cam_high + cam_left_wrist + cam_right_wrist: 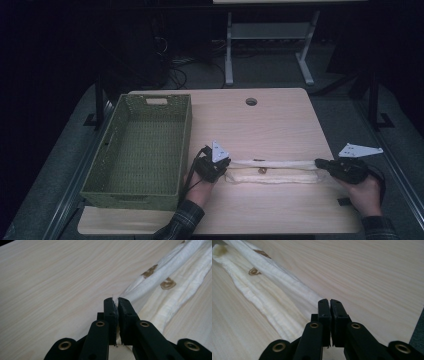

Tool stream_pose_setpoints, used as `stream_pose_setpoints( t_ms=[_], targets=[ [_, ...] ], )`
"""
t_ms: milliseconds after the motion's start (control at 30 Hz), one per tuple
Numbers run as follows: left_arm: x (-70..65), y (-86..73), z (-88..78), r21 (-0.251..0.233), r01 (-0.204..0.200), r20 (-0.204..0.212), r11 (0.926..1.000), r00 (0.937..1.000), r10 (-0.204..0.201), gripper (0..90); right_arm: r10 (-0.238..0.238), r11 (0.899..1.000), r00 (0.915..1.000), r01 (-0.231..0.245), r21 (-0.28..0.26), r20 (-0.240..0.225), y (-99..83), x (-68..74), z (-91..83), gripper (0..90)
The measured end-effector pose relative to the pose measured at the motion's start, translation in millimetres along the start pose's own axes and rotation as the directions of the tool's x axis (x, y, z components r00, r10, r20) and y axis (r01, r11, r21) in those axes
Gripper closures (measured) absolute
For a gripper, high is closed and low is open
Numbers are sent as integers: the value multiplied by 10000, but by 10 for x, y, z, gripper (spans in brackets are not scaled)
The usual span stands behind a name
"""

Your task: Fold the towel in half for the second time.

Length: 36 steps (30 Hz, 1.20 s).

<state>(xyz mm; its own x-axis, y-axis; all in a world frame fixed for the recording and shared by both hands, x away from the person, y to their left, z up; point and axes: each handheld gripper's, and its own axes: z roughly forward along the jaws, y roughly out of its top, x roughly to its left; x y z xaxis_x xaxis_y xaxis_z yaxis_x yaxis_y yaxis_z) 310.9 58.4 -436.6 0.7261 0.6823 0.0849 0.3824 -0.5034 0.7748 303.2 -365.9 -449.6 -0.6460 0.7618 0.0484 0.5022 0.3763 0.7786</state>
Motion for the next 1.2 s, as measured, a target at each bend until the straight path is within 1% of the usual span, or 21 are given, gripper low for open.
stream_pose_setpoints(
  t_ms=[33, 200, 233, 367, 433, 467, 500, 600, 700, 733, 767, 833, 867, 900, 933, 967, 1000, 1067, 1100, 1133, 1200],
  targets=[
    [-9, -12, 0, 182, -121, 7, 9998, 9999, 121, 851, -8, 10000, 10000, 8, 86, -50, -25, 18, -3, 872],
    [-45, -41, 12, 308, -75, 77, 9995, 9999, 73, 849, -36, 9999, 9999, 38, 160, -127, -68, 46, -25, 870],
    [-47, -47, 4, 438, -196, 118, 9988, 9997, 191, 849, 0, 9998, 9999, 2, 176, -122, -76, 57, -36, 870],
    [-82, -67, -10, 546, -163, 225, 9984, 9996, 151, 846, 7, 9998, 9998, -3, 219, -214, -116, 85, -67, 865],
    [-100, -70, -27, 511, -112, 263, 9986, 9996, 99, 834, 36, 9997, 9996, -29, 249, -281, -137, 104, -79, 857],
    [-112, -54, -59, 402, -127, 288, 9991, 9995, 116, 824, -36, 9999, 9996, 41, 144, -296, -139, 125, -114, 829],
    [-112, -54, -59, 402, -127, 288, 9991, 9995, 116, 817, -36, 9999, 9996, 41, 144, -296, -139, 125, -114, 829],
    [-121, -9, -119, 185, -116, 303, 9998, 9995, 110, 799, -5, 9997, 9996, -2, -233, -297, -115, 153, -200, 814],
    [-92, 48, -143, -47, -137, 323, 9999, 9994, 138, 780, -40, 9983, 9998, 28, -586, -207, -65, 155, -243, 818],
    [-83, 69, -143, -143, -48, 321, 9999, 9995, 53, 777, -49, 9980, 9996, 32, -629, -272, -31, 138, -217, 837],
    [-64, 87, -138, -189, -66, 335, 9998, 9994, 72, 777, -49, 9980, 9996, 32, -629, -272, -31, 138, -217, 837],
    [-39, 111, -112, -155, -42, 365, 9999, 9993, 47, 778, -149, 9991, 9994, 137, -395, -310, -3, 128, -154, 859],
    [-27, 99, -57, -16, 29, 592, 10000, 9982, -28, 792, -184, 9997, 9987, 177, -159, -468, -4, 127, -91, 875],
    [-27, 99, -57, -16, 29, 592, 10000, 9982, -28, 796, -184, 9997, 9987, 177, -159, -468, -4, 127, -91, 875],
    [-34, 82, -27, 89, 99, 774, 9999, 9969, -106, 796, -205, 9998, 9982, 204, -20, -571, -14, 133, -66, 875],
    [-44, 62, -2, 204, 64, 939, 9998, 9956, -83, 798, -224, 9997, 9981, 229, 82, -581, -29, 145, -53, 879],
    [-64, 42, 23, 347, 84, 1075, 9994, 9941, -121, 798, -150, 9996, 9975, 167, 248, -685, -68, 169, -51, 881],
    [-99, 3, 61, 607, 37, 1347, 9982, 9908, -119, 798, -108, 9995, 9974, 130, 293, -717, -89, 179, -56, 881],
    [-125, -38, 82, 901, -41, 1578, 9959, 9874, -102, 804, -49, 9992, 9969, 80, 397, -783, -125, 195, -69, 888],
    [-125, -38, 82, 901, -41, 1578, 9959, 9874, -102, 805, -49, 9992, 9969, 80, 397, -783, -125, 195, -69, 888],
    [-146, -80, 99, 1108, -37, 1664, 9938, 9859, -149, 805, -19, 9982, 9964, 71, 600, -853, -162, 211, -63, 889]
  ],
)
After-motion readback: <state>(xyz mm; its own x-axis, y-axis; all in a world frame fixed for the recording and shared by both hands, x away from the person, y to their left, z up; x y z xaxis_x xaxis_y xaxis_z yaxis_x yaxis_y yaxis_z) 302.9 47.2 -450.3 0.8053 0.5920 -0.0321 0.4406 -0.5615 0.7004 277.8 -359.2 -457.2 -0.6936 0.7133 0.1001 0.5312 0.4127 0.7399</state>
